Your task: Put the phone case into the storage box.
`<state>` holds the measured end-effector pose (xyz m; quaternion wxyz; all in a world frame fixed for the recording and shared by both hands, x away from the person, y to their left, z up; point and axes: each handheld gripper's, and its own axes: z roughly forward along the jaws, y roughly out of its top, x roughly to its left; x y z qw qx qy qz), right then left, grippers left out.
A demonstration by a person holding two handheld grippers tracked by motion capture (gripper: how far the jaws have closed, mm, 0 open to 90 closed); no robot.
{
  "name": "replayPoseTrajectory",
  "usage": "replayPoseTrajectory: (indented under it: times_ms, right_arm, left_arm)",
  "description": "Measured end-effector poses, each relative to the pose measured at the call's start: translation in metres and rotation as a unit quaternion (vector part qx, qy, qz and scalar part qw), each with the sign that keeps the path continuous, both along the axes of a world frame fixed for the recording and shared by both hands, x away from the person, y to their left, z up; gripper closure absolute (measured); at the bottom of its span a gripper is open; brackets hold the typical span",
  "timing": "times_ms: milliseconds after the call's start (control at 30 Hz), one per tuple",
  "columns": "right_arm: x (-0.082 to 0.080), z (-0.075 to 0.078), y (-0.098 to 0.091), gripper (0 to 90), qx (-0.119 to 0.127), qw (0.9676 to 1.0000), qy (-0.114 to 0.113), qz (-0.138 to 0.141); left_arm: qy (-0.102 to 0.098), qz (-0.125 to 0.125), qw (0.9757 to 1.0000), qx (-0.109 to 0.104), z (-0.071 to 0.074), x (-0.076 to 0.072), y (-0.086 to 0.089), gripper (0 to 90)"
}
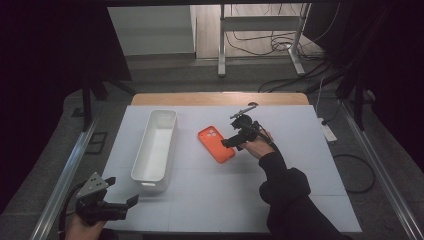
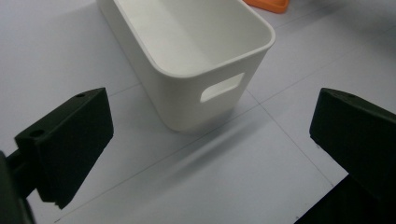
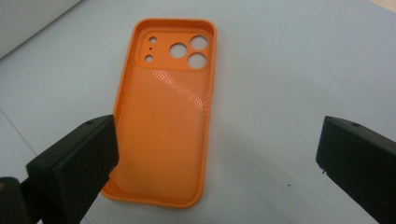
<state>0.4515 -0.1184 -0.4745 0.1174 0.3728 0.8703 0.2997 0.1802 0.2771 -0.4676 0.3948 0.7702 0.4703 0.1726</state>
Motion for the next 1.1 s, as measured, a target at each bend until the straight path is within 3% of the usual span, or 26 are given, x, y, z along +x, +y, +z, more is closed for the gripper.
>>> replayPoseTrajectory:
  times_ms: [167, 333, 567, 833, 1100]
  right_arm:
    - [0.004, -0.003, 0.003, 0.0, 0.008, 0.9999, 0.006, -0.013]
    - [0.007, -0.009, 0.005, 0.0, -0.005, 0.9998, 0.006, -0.018]
    - [0.01, -0.019, 0.007, 0.0, -0.023, 0.9996, 0.012, -0.015]
    - [0.012, -0.029, 0.009, 0.0, -0.018, 0.9996, 0.02, -0.004]
    - [0.014, -0.044, 0.011, 0.0, -0.03, 0.999, 0.034, -0.001]
  left_arm:
    - [0.0, 0.0, 1.0, -0.001, 0.0, 0.0, 0.0, 0.2]
    - [0.0, 0.0, 1.0, -0.001, 0.0, 0.0, 0.0, 0.2]
    - [0.0, -0.001, 1.0, -0.001, 0.0, 0.0, 0.001, 0.2]
    - [-0.001, -0.002, 1.0, -0.001, 0.0, -0.001, 0.001, 0.2]
    - [-0.001, 0.0, 1.0, -0.002, 0.0, -0.001, 0.001, 0.2]
